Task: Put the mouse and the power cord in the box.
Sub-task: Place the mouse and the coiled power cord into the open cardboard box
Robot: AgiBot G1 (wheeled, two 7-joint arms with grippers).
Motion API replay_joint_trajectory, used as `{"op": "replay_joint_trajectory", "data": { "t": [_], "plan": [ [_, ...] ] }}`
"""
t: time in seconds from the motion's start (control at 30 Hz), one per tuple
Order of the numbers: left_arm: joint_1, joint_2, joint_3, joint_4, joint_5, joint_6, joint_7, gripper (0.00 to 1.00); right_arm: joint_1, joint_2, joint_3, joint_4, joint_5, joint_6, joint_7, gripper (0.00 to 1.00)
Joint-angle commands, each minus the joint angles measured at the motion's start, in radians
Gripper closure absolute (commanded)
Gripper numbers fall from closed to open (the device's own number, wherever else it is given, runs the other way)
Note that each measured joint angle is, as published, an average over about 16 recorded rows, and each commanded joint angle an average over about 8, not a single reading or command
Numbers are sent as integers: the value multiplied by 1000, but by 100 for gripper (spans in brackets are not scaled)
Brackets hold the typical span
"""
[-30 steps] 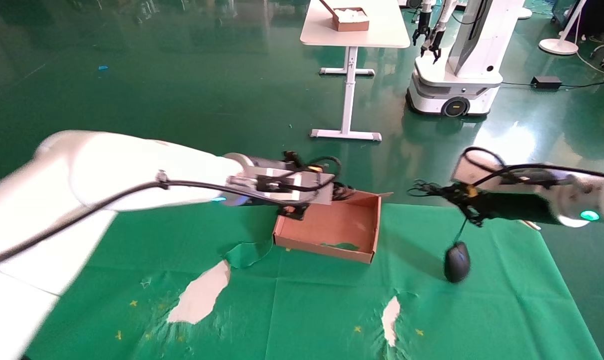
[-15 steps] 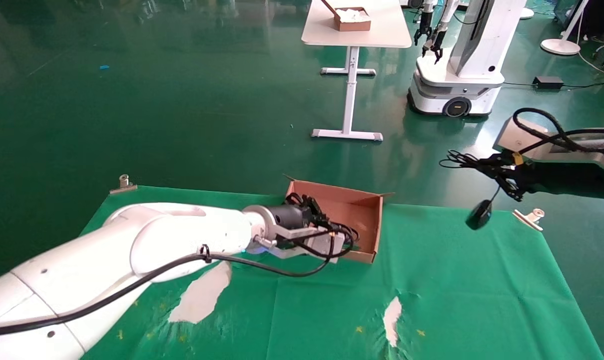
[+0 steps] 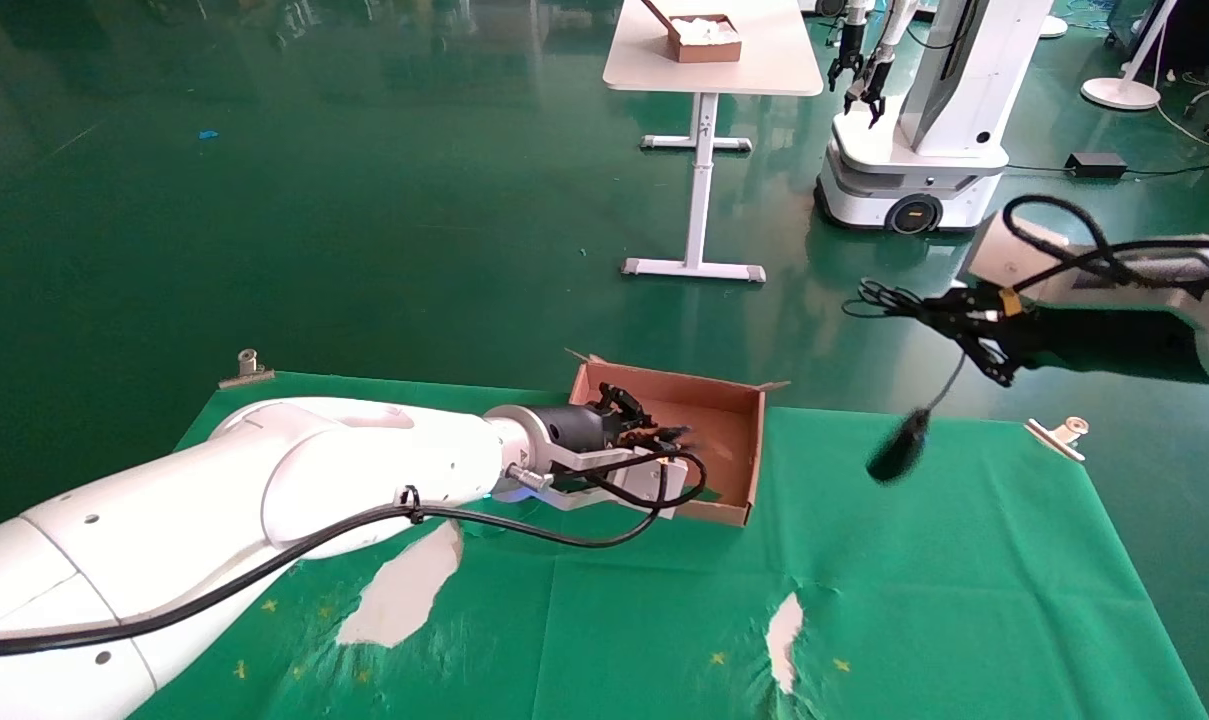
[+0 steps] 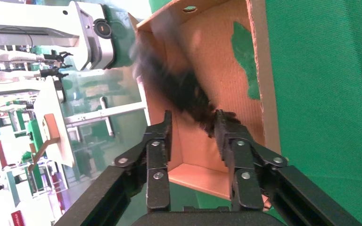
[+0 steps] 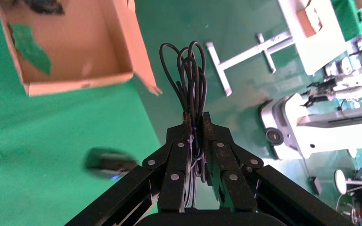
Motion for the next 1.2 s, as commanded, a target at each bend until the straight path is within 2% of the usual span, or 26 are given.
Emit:
{"op": "replay_joint_trajectory", "data": {
  "t": [0.03,0.4,0.6,0.87,1.2],
  "plan": [
    [-5,0,18,1,-13,-8,-3,0,6,-2,4,3,9,-1,-4,100],
    [-24,-1,76,14,-63,-38,-14,0,23,-28,5,-3,44,-17,-36,100],
    [-43,-9,88,98,-76,-65,-60,0,30,-71,2,9,70,-13,-73,100],
    [-63,-56,136,184,-17,8,-176,0,46,-213,-24,-64,62,68,-161,100],
    [-69,-127,185,35,109,54,-372,0,82,-437,-66,-291,37,188,-287,100]
  ]
}}
